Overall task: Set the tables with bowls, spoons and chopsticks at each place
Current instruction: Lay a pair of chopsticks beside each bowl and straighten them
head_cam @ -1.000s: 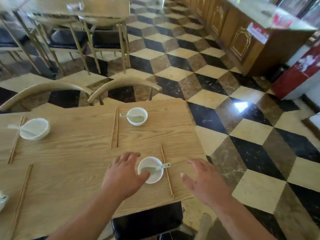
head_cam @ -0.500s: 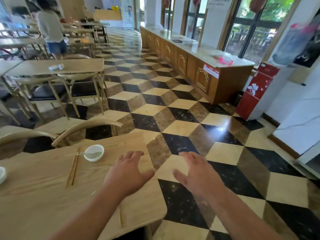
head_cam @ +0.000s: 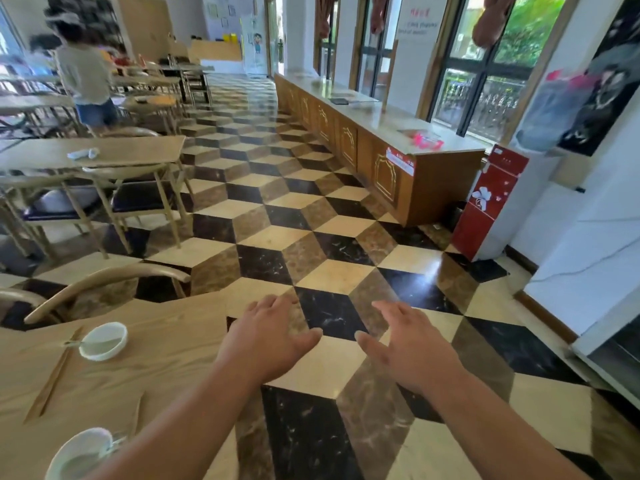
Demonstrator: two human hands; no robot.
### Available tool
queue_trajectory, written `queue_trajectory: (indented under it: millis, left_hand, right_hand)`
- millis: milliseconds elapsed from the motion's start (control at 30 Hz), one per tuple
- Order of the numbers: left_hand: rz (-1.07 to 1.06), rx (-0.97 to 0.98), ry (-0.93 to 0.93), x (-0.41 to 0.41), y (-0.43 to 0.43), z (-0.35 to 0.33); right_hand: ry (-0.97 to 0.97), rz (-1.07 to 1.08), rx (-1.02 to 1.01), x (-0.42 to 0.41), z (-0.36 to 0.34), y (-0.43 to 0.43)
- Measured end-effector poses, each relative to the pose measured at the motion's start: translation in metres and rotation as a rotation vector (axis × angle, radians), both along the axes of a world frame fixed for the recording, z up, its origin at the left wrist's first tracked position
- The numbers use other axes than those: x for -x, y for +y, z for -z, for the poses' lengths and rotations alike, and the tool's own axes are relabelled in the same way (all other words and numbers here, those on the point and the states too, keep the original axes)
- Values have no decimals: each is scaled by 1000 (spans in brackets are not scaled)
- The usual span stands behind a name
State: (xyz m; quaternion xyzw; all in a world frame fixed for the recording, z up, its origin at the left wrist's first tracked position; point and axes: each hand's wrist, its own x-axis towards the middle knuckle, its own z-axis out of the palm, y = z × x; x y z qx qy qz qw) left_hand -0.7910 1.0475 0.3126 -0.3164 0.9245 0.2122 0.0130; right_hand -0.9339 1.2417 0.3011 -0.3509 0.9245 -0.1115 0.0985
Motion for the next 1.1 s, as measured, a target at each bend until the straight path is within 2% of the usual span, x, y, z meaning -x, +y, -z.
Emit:
queue_trajectory:
  millis: [233,367,500,733,867,1100]
  left_hand:
    - [-145,-80,43,79,-66,23]
    - [-188,-153,79,144,-134,36]
    - [-247,-208,36,204,-215,32]
    - [-343,-100,97,281,-343,-23]
    - [-391,-50,116,308,-402,-32]
    - [-660,42,108,347,-512,-25]
  right_hand:
    - [11,-97,-13,76,10,-85]
    - [35,-115,-31,151,6,-159]
    - [35,-101,-67,227,-9,-241]
    - [-5,-186,33,325,-47,-375]
    - [-15,-263,79,357,-52,-444]
    - [5,-540,132,434,-39,-606]
